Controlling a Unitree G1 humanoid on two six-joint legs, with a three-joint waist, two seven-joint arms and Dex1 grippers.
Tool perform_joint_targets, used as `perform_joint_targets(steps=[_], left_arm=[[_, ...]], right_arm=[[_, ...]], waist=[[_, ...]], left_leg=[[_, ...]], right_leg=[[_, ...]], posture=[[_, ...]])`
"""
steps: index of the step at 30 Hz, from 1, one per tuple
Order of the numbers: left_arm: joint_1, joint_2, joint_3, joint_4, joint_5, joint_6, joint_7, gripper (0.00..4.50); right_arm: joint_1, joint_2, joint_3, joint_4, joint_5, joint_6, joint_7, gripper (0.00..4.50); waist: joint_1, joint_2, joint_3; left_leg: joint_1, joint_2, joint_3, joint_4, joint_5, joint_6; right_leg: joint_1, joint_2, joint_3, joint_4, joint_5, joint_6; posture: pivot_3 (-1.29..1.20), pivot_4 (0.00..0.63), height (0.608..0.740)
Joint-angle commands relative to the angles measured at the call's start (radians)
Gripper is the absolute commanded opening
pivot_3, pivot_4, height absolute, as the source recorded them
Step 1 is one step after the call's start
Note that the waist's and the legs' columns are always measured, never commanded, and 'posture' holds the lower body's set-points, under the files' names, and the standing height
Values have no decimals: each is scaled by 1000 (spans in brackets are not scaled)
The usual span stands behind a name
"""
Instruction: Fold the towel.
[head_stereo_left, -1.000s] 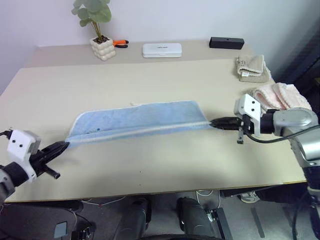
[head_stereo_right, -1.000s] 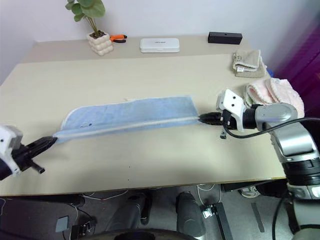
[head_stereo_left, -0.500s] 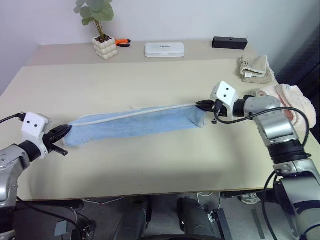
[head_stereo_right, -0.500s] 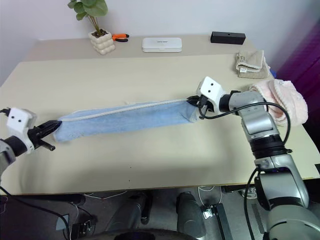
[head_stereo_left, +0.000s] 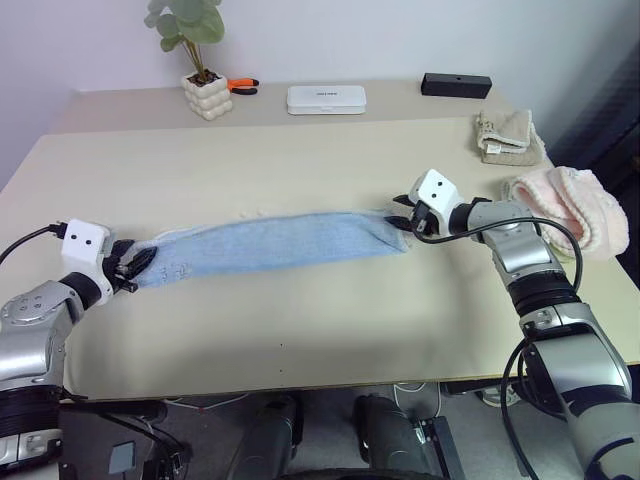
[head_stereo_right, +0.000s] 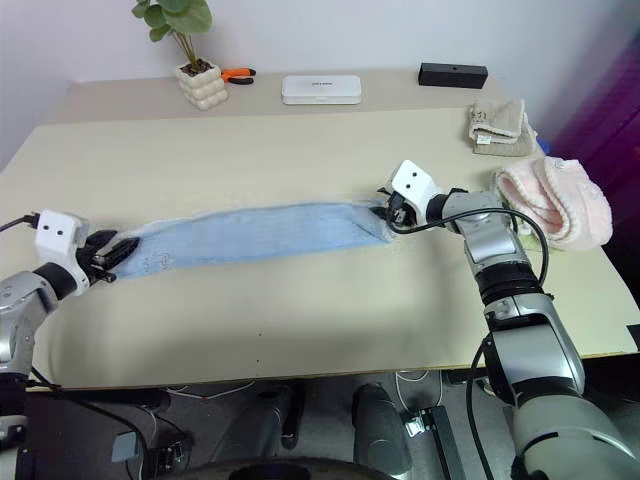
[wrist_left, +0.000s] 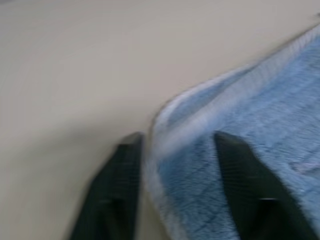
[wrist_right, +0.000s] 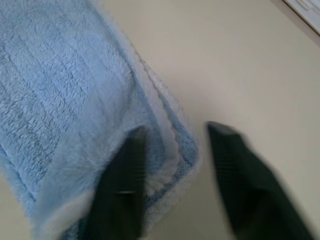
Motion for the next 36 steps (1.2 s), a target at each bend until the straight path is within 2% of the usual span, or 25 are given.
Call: perform_joint_targets(steps=[1, 2, 5, 10, 11, 14, 17, 20, 24, 30, 36], left_arm=[[-19, -13, 70, -6, -23, -5, 51, 2978], [-22, -32, 97, -14, -48, 12, 74, 2978], [-7, -67, 146, -65, -94, 29, 107, 2978], [18, -96, 180, -208, -156, 50, 129, 2978], [21, -97, 166, -241, -164, 61, 124, 2978], [36, -102, 11, -398, -169, 78, 48, 2978], [15, -135, -102, -490, -203, 118, 8, 2978], [-1, -155, -217, -532, -197, 121, -46, 2978], [-12, -179, -307, -555, -198, 125, -84, 2978], [-3, -190, -318, -557, -199, 119, -90, 2978], [28, -190, -311, -570, -196, 113, -88, 2978]], right_arm=[[-31, -24, -42, -25, -8, -19, -34, 3851], [-26, -32, -54, -37, -15, -13, -60, 4426], [2, -58, -97, -102, -14, 33, -119, 4426], [136, -107, -199, -358, 83, 245, -106, 4480], [173, -113, -219, -425, 109, 302, -103, 4480], [387, -119, -308, -755, 286, 580, -81, 4480], [543, -91, -375, -985, 427, 805, -127, 4480], [620, 9, -444, -1134, 577, 1032, -247, 4480], [618, 187, -479, -1202, 632, 1238, -459, 4480], [461, 471, -620, -1131, 603, 1456, -742, 4480], [265, 665, -816, -968, 560, 1489, -936, 4480]], waist=[[1, 0, 0], [1, 0, 0], [2, 0, 0], [8, -1, 0], [8, -1, 0], [14, 0, -1], [24, 0, -1], [12, 1, -1], [3, 1, -2], [8, 2, -2], [4, 3, -2]], left_leg=[[0, 0, 0, 0, 0, 0], [0, 0, 0, 0, 0, 0], [0, 0, 0, 0, 0, 0], [0, 0, -1, 0, 0, 0], [0, 0, -1, 0, 0, 0], [-1, 0, -2, 1, 0, 0], [-1, -1, -2, 1, -1, 1], [0, 0, -1, 2, -1, 1], [1, 2, 0, 1, -1, 1], [1, 1, 0, 1, 0, 1], [1, 0, 0, 1, 0, 1]], right_leg=[[0, 0, 0, 0, 0, 0], [0, 0, 0, 0, 0, 0], [0, 0, 0, 0, 0, 0], [0, 0, 0, 0, 0, 0], [1, 0, 0, 0, 0, 0], [1, -1, 0, 0, 0, 0], [2, -1, 0, -1, 0, 0], [2, -1, 1, -1, 0, 0], [2, 0, 1, 0, 0, -1], [2, 0, 1, 0, 0, -1], [1, 0, 1, 0, 0, -1]], posture=[[0, 150, 740], [0, 150, 740], [0, 150, 740], [0, 150, 740], [0, 150, 740], [0, 150, 740], [0, 150, 740], [0, 150, 740], [0, 150, 740], [0, 150, 740], [0, 150, 740]])
